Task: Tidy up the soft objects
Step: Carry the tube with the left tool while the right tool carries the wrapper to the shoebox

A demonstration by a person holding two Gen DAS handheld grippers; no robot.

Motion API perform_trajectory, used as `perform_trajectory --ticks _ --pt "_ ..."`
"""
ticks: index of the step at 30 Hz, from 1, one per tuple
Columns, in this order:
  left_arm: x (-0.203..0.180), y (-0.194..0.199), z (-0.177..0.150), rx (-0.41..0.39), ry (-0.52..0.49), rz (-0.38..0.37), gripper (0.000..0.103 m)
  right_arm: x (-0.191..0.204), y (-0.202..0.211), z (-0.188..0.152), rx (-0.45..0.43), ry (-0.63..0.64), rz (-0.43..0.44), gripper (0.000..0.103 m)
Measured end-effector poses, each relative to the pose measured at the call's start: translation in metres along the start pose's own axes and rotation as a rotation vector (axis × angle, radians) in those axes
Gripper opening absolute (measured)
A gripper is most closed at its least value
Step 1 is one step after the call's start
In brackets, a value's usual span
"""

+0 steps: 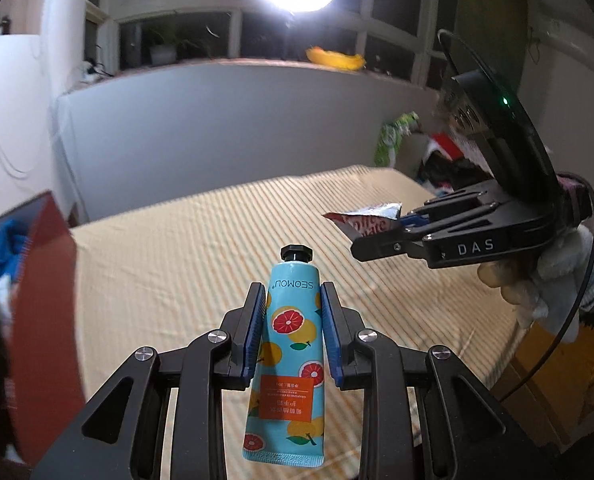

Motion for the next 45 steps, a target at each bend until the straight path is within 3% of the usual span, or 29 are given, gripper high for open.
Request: perform_trajectory --ticks 10,22,27,33,45 --pt "0.075 0.07 0.004 -0.087 0.087 0.161 0.026 0.07 0.001 0.066 -0.064 0.104 0.063 0.018" --pt "0.165 0.127 -0.026 -0.109 0.211 0.372 0.026 0.158 -0.04 0.124 -0.057 0.197 0.144 0.018" --pt "0.186 0.136 -0.034 -0.105 0.223 0.449 0.026 0.192 -0.063 0.141 -0.04 0.219 0.178 0.018" --pt "0.206 0.134 -0.037 -0.109 0.261 0.485 0.026 0.224 -0.092 0.157 -0.016 0.247 0.189 0.018" --pt "0.218 0.118 -0.035 -0.112 0.257 0.547 0.026 0.247 -0.15 0.178 0.053 0.238 0.191 0.019"
Point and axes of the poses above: each gripper's, at about its wrist camera, not at the fingertips, and y roughly against the way its jaws point, x to its left, z to its top, the point moved 2 cm from there along -y, roughly the way its jaws point, and after that the axes turned 2 degrees about -x, right-handed, at the moved point
